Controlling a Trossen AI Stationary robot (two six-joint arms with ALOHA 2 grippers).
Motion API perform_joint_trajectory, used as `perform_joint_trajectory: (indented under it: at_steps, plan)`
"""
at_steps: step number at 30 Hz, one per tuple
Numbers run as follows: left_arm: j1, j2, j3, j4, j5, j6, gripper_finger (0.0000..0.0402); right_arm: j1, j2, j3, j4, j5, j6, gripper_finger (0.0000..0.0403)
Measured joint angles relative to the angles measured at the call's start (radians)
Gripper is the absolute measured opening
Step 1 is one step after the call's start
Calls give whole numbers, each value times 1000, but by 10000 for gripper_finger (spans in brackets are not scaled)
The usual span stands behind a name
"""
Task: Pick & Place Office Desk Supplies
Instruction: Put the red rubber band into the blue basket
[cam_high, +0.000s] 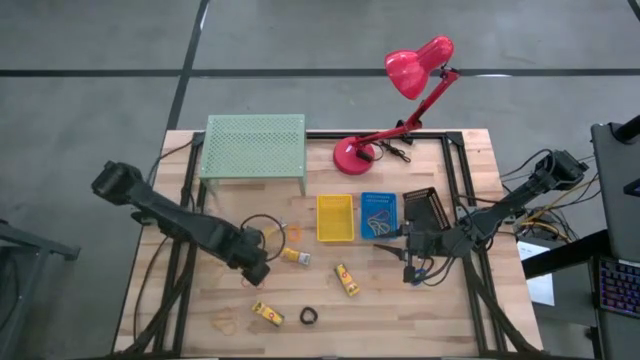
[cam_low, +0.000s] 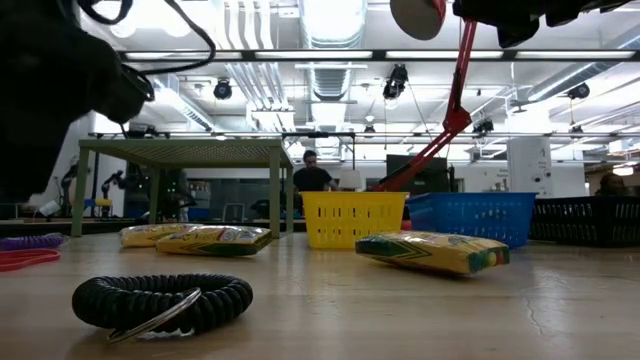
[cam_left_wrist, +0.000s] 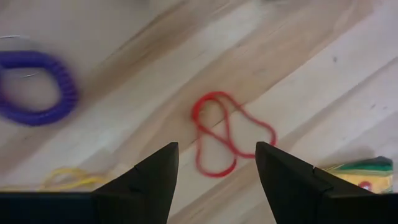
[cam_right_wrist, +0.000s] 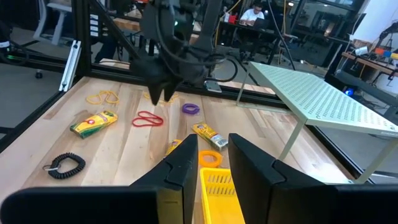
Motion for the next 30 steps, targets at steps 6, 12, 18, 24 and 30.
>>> perform_joint_trajectory:
  at_steps: [6, 12, 18, 24, 30]
  plan:
    - [0, 73, -13, 38, 19, -24, 219, 0, 0, 0, 0, 0, 0, 74]
    - [0, 134, -13, 76, 19, -26, 218, 0, 0, 0, 0, 0, 0, 75]
    - [0, 195, -12, 92, 18, -28, 202, 0, 0, 0, 0, 0, 0, 84]
    - [0, 205, -10, 90, 17, -28, 149, 0, 0, 0, 0, 0, 0, 89]
    - [0, 205, -10, 98, 10, -28, 91, 0, 0, 0, 0, 0, 0, 81]
